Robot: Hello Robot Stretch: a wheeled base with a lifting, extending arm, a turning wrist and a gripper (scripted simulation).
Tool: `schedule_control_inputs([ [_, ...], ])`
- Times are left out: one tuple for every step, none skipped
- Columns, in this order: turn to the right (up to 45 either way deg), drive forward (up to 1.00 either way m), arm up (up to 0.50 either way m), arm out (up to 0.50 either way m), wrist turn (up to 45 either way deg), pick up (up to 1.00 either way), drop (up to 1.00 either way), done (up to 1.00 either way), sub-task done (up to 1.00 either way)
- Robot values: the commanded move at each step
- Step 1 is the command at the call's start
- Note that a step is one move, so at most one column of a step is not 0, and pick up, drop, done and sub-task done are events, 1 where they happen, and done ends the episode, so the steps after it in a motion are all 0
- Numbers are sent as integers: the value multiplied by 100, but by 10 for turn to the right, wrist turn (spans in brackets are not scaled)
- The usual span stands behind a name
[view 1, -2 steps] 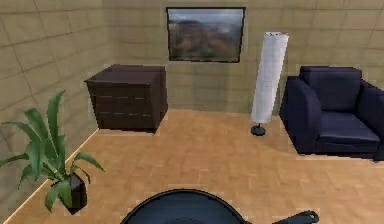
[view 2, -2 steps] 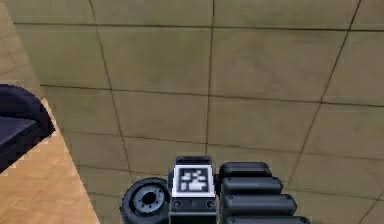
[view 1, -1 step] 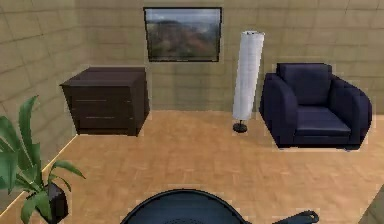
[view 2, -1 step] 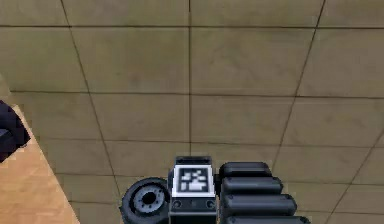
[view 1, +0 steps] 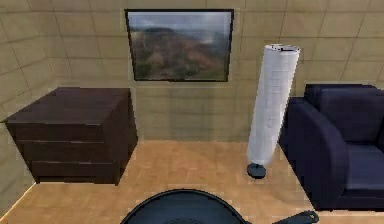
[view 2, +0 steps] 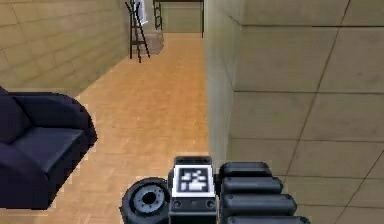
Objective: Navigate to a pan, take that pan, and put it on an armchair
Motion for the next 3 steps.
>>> schedule_control_inputs([
  [270,0,0,0,0,0,0,0,0],
  [0,60,0,0,0,0,0,0,0],
  [450,0,0,0,0,0,0,0,0],
])
